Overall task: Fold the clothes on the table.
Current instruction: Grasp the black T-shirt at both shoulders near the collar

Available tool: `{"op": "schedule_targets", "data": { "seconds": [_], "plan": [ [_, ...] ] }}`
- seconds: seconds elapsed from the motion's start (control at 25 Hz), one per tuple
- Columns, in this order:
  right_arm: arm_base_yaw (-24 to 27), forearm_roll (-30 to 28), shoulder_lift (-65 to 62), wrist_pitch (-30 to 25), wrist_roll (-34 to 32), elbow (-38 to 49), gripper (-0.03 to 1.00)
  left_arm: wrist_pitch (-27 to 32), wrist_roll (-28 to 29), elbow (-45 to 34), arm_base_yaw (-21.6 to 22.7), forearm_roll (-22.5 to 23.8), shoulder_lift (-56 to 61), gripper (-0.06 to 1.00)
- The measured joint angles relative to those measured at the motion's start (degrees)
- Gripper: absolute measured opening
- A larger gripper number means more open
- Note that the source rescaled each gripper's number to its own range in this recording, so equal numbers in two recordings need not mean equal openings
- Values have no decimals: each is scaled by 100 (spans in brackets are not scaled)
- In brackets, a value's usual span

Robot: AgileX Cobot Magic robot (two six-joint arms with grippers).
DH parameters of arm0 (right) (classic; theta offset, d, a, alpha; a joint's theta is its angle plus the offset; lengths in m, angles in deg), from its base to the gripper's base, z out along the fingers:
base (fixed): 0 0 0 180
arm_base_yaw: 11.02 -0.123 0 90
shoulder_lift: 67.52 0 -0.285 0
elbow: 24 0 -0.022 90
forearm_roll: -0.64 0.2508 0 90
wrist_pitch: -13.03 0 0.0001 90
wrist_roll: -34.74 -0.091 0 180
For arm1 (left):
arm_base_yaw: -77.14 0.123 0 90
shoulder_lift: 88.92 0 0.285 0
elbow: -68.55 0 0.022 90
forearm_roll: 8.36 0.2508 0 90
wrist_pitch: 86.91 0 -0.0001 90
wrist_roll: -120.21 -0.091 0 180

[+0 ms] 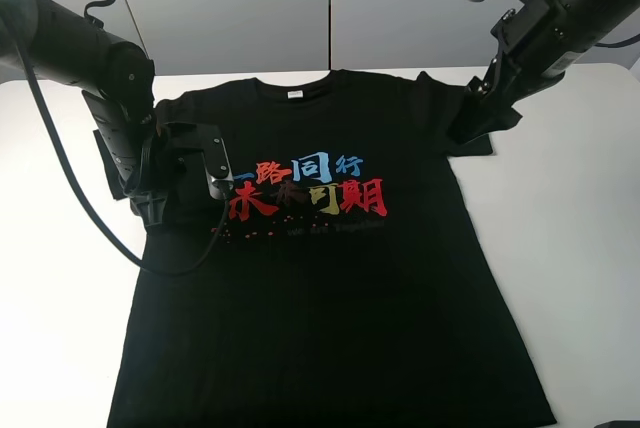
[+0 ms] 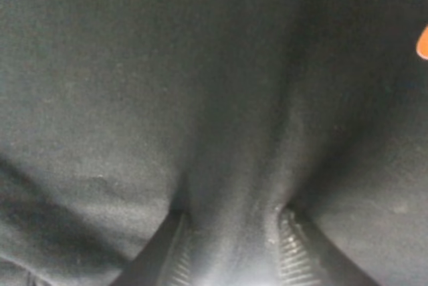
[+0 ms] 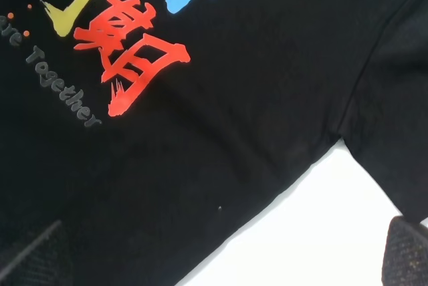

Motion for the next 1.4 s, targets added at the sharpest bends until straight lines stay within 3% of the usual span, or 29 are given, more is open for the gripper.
{"op": "schedule_targets", "data": {
  "seconds": [0.36,0.56,0.68,0.96,1.28,1.4],
  "plan": [
    [0,0,0,12,-24,0,100,218,474,72,-19,19,-188,18],
    [0,0,0,38,-24,0,100,128,1297,72,-48,641,-201,1],
    [0,0,0,93,-24,0,100,35,1478,72,-52,862,-205,0],
    [0,0,11,114,-10,0,100,21,1479,72,-52,875,-203,0],
    [-239,-124,580,147,26,-43,100,-76,884,59,-17,523,-82,0],
    [-288,-149,852,159,52,-134,100,-64,616,37,-17,174,-35,0]
  ]
}}
